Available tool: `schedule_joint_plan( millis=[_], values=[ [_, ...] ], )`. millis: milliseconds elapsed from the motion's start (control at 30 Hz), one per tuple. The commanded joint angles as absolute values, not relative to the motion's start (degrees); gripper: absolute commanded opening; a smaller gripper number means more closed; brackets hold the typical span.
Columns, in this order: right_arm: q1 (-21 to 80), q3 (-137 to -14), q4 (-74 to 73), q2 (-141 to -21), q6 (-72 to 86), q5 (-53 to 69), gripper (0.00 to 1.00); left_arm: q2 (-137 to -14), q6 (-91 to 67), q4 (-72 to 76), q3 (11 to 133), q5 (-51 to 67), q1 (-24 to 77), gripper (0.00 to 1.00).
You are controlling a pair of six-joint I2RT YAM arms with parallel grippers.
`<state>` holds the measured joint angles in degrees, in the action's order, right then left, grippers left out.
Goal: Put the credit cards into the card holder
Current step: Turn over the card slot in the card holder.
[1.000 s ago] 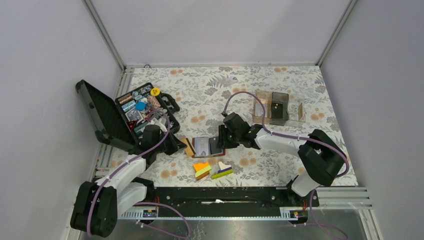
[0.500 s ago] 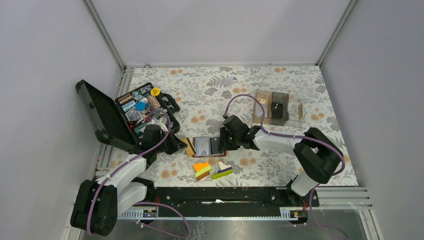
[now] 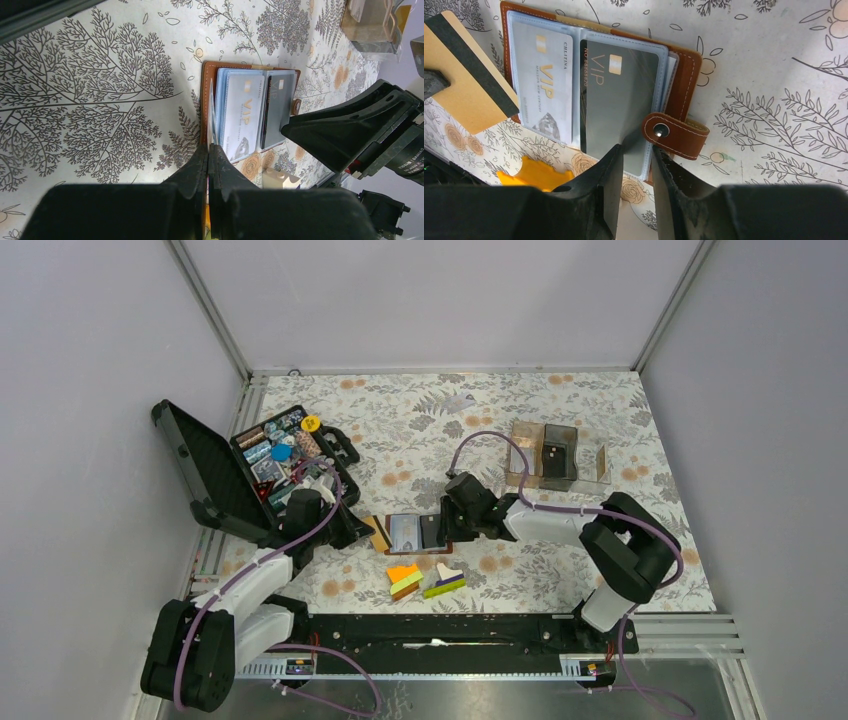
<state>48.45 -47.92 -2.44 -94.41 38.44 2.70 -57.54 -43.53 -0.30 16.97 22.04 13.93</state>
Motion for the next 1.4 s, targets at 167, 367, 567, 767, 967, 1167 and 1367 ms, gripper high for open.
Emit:
schedule_joint_plan(
  millis=[167,367,567,767,967,1167,1367],
  values=[
    [49.1,-48.3,0.4,-90.9,40.4,2.6,0.3,-57.0,-42.8,2.0,16.6,22.2,14.2,0.0],
    [50.1,-49.2,2.3,-87.7,42.2,3.2,0.27,-56.4,-43.4,3.4,15.5,22.8,14.2,0.0],
    [52.7,-54.0,1.5,-88.6,42.4,2.8,0.25,-57.1,-43.2,3.9,15.5,24.3,14.2,0.0],
    [55.0,-57.5,1.7,-91.2,42.4,3.1,0.29,-56.6,-43.3,3.7,15.4,23.8,14.2,0.0],
    [58.3,-61.3,3.3,-95.4,42.5,3.1,0.36,-55.7,-43.3,2.1,16.2,23.6,14.2,0.0],
    [60.2,-63.4,0.6,-96.1,40.7,0.5,0.44,-53.9,-42.8,0.1,17.4,22.3,14.2,0.0],
    [60.0,-62.9,-7.1,-95.0,38.3,-8.3,0.47,-53.3,-41.5,-3.0,17.9,21.3,14.2,0.0]
  ],
)
